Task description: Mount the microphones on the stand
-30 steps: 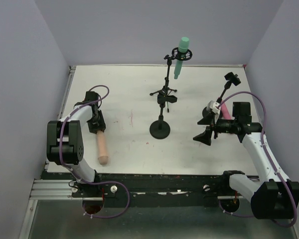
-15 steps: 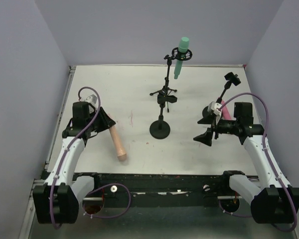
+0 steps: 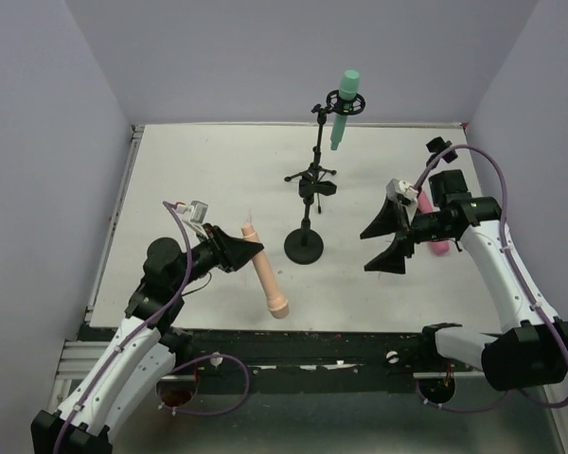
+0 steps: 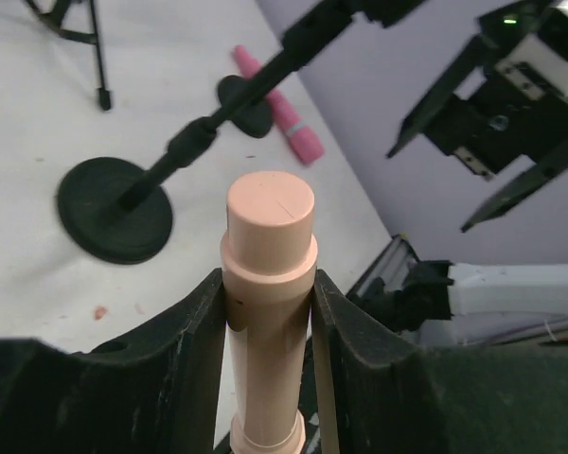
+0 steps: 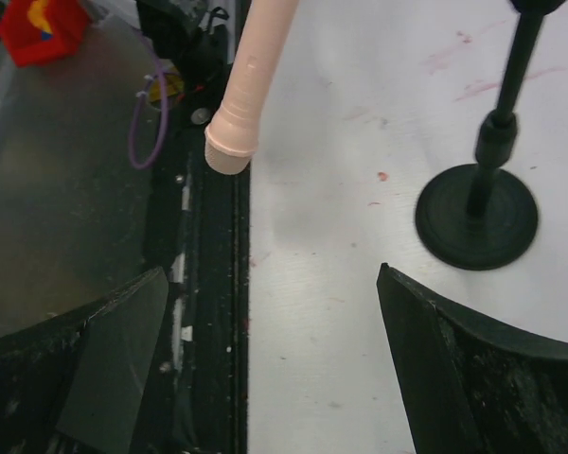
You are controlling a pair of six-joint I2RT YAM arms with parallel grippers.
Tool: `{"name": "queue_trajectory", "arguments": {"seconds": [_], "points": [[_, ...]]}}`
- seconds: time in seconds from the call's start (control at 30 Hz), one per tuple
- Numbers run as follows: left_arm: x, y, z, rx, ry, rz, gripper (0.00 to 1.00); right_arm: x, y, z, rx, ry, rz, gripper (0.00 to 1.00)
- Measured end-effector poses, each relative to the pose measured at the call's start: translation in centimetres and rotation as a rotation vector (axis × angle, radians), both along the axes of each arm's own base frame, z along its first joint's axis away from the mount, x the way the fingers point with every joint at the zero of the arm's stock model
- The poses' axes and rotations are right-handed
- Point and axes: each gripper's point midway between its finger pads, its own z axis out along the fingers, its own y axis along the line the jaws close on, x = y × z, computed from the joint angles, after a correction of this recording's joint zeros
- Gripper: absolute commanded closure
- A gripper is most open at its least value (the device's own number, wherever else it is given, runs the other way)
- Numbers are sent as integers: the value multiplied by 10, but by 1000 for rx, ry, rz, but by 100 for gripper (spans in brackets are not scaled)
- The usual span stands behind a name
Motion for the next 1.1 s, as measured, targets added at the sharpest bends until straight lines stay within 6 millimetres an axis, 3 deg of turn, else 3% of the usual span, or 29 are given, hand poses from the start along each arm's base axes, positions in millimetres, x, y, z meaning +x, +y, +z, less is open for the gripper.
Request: {"name": "queue_trajectory", "arguments": {"seconds": [0.23,0.43,0.63,0.8,1.0,1.1], "points": [[-46,-31,57,-165,-153,-112,94,-30,23,-8,-6,210,108,0],[-60,-58,105,-214,-216,-146,94,-43,44,-3,-8,289,171,0],[-46,-103,155,-165,-303,-112,95,-32,54,30,33,295,219,0],[-30,-131,165,-97,-355,-55,95,-41,54,56,91,283,250,0],[-22,-152,176,-80,-400,-18,95,-50,53,57,98,331,229,0],[-19,-159,182,-89,-413,-7,94,-51,52,58,101,341,222,7]]}}
